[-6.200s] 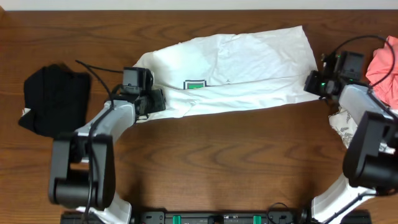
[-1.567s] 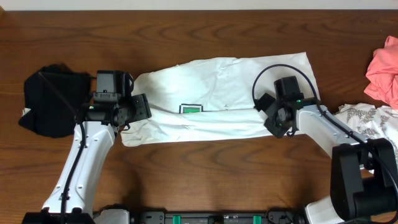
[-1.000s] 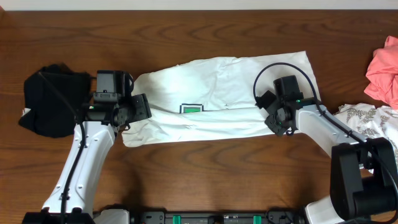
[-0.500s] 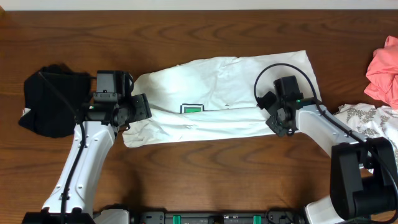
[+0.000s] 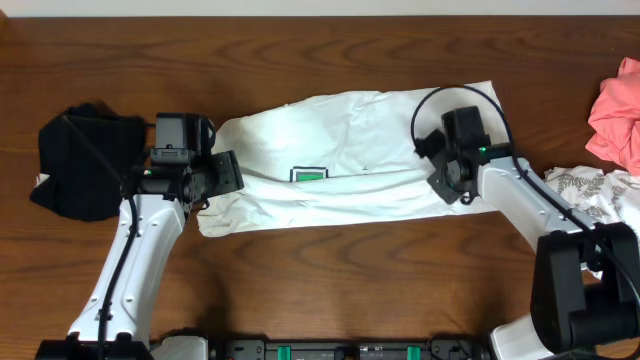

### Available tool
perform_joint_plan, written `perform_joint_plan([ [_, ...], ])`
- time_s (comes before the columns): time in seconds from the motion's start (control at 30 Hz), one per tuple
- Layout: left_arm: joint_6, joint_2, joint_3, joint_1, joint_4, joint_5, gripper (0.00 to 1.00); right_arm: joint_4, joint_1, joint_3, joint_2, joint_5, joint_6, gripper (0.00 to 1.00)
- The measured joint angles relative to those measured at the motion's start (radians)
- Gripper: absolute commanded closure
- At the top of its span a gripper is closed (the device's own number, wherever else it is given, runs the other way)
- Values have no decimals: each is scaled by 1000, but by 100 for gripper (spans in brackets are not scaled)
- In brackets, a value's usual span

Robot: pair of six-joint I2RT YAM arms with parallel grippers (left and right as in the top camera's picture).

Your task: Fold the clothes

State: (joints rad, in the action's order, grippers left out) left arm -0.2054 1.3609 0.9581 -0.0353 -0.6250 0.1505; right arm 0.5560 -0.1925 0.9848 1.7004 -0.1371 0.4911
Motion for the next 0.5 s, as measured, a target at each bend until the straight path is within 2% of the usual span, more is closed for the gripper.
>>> perform_joint_plan([
  [0.4,0,0,0,0,-24,0,32,-215,0,6,-1,-14,-53,96],
  [0.5,0,0,0,0,-28,0,32,-277,0,8,-1,-14,-61,87],
])
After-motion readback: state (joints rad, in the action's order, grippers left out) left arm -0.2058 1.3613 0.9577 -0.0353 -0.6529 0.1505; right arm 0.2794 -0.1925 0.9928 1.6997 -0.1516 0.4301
